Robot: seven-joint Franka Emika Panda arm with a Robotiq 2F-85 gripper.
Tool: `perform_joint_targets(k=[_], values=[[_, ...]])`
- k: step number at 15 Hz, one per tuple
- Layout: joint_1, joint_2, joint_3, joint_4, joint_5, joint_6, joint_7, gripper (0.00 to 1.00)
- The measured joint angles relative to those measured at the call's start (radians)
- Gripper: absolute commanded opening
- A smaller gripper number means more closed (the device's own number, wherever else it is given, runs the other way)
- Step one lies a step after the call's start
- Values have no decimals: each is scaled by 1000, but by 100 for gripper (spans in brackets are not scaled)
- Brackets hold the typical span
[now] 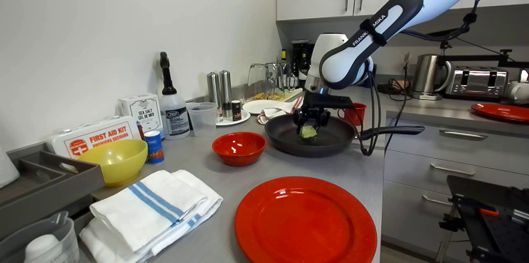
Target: Pick up the sponge and put it on the black pan, use the sponge to scrub the pan and place the sponge back on the countertop
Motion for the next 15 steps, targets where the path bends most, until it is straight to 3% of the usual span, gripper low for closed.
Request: perform_joint_targets(k=[9,15], values=[[5,-93,54,-2,-1,-7,-115,28],[-12,-179,133,-16,53,-73,-276,28]])
